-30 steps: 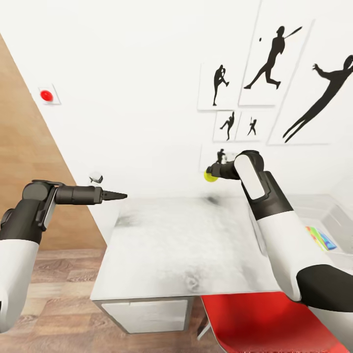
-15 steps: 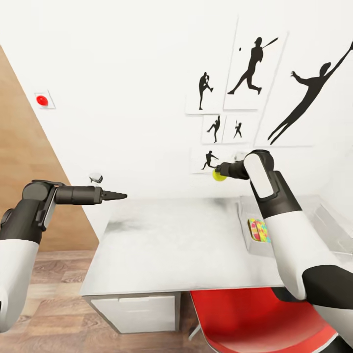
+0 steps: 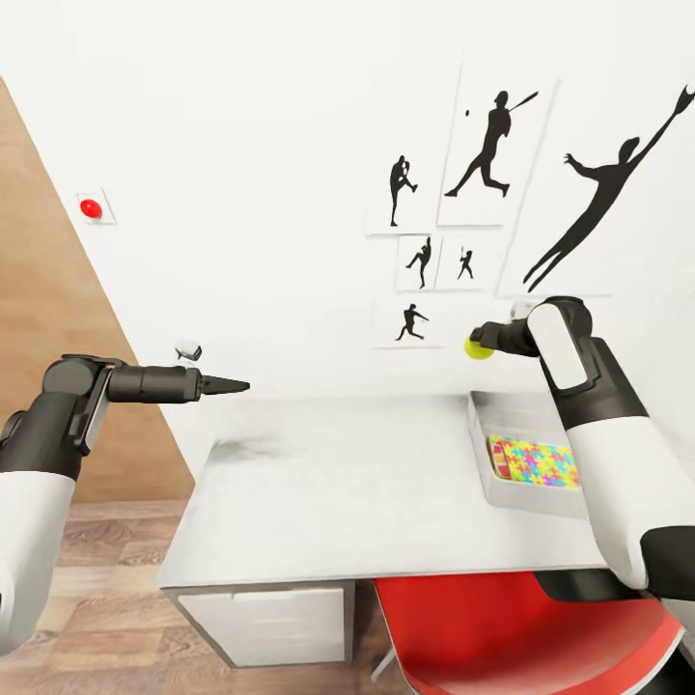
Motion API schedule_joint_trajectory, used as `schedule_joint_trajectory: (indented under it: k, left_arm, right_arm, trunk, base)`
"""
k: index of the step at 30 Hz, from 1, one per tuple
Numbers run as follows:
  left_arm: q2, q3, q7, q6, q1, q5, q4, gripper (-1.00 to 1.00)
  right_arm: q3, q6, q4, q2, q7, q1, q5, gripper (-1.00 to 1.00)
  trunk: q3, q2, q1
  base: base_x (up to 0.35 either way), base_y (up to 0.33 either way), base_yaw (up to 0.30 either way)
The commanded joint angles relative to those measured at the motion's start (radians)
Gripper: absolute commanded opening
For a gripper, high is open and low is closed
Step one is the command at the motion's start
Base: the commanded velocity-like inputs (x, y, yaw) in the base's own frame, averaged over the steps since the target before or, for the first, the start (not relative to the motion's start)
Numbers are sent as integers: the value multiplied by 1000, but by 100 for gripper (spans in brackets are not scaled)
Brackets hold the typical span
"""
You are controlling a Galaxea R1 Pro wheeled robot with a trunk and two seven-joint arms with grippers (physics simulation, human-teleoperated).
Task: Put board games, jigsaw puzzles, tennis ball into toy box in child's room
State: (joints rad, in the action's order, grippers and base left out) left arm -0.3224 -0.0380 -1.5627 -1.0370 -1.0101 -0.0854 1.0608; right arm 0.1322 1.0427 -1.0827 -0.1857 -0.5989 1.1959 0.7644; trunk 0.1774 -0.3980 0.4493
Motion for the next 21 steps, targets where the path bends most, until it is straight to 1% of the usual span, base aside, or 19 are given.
schedule_joint_trajectory:
  k: [1,4,7,9,11,13,17,21]
  left_arm:
    - [0,-1,-8,-10,-1,-9,1,100]
    - [0,-1,-8,-10,-1,-9,1,100]
    - [0,-1,-8,-10,-1,-10,1,100]
    - [0,-1,-8,-10,-1,-10,1,100]
    - [-7,-1,-8,-10,-1,-10,1,100]
    - [-13,-1,-8,-10,-1,-10,1,100]
    - [-22,-1,-8,-10,-1,-10,1,100]
    - [-23,0,-8,-10,-1,-10,1,100]
  right_arm:
    - [3,0,4,-15,-10,-1,15,-100]
    - [3,0,13,-52,-9,-8,16,-100]
    - [3,1,40,-69,-8,-18,16,-100]
    - [-4,2,73,-73,-7,-20,16,-100]
    - [-18,2,100,-74,-6,-22,16,-100]
    - [-23,3,111,-74,-5,-25,16,-100]
    - [-30,4,153,-74,-5,-29,16,-100]
    - [-32,3,211,-75,-3,-30,15,-100]
  trunk:
    - [0,-2,1]
    - [-4,-2,1]
    - [-9,-2,1]
    - [-13,-2,1]
    - [-16,-2,1]
    - [-19,-2,1]
    - [-26,-2,1]
    - [-32,-2,1]
  base:
    - [0,0,0]
    - [0,-5,0]
    - [0,-81,0]
    - [0,-78,0]
    - [0,-32,0]
    - [0,-16,0]
    - [0,-5,0]
    - [0,-1,0]
